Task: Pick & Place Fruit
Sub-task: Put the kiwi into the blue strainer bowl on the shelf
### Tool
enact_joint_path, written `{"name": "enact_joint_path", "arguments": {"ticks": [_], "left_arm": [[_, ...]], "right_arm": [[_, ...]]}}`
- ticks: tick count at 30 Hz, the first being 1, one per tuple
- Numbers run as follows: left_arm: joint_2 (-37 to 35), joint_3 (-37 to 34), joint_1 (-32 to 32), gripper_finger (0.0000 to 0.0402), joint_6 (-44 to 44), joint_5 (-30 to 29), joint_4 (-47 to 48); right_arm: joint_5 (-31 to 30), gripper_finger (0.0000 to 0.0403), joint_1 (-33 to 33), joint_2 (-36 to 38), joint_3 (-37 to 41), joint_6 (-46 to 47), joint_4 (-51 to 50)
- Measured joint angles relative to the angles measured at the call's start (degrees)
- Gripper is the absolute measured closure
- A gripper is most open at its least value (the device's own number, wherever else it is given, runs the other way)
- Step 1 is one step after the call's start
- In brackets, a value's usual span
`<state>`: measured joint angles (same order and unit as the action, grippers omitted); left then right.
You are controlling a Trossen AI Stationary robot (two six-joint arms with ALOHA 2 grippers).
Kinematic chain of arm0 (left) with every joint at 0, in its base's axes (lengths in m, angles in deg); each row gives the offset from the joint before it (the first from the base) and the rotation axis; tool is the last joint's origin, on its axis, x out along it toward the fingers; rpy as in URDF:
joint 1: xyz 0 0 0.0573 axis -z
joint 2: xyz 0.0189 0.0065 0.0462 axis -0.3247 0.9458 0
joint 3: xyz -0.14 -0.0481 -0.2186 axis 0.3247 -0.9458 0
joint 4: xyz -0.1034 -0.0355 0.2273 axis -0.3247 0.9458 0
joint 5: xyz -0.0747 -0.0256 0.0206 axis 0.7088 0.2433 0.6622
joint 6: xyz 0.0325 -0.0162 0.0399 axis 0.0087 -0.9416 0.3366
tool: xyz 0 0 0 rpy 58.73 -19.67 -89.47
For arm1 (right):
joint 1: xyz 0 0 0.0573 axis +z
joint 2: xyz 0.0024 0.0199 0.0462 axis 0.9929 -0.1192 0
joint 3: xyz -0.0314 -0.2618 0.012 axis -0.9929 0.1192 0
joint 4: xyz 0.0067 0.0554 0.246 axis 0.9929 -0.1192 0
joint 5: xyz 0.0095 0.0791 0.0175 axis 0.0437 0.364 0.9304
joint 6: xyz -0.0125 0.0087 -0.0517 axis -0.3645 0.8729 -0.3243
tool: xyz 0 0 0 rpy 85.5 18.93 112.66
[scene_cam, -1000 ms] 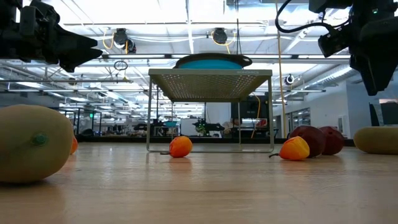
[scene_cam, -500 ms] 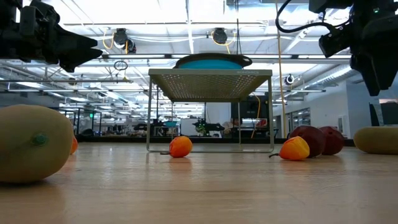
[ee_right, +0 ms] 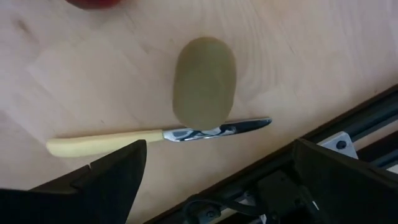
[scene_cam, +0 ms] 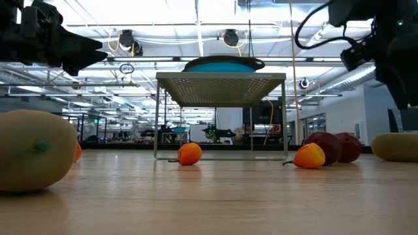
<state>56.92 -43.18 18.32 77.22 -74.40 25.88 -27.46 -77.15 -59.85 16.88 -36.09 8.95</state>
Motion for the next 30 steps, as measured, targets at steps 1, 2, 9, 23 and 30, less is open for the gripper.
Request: {"name": "enact_joint_path", "arguments": {"ticks": [1, 2, 9, 23, 30], "left_arm": [[0.0, 0.0, 0.0, 0.0167, 0.0, 0.0, 0.0], [0.0, 0.0, 0.0, 0.0167, 0.0, 0.0, 0.0], [0.0, 0.0, 0.0, 0.0167, 0.0, 0.0, 0.0], [0.0, 0.0, 0.0, 0.0167, 0.0, 0.0, 0.0], [0.0, 0.0, 0.0, 0.0167, 0.0, 0.0, 0.0]], "right_arm": [[0.0, 0.0005, 0.0, 0.0, 0.4, -0.5, 0.1], [0.0, 0.0005, 0.0, 0.0, 0.8, -0.7, 0.4], [0.0, 0.0006, 0.0, 0.0, 3.6, -2.3, 4.7], [-0.2, 0.0007, 0.0, 0.0, 7.7, -2.2, 11.5], [-0.3, 0.0007, 0.0, 0.0, 12.3, -1.8, 18.2]]}}
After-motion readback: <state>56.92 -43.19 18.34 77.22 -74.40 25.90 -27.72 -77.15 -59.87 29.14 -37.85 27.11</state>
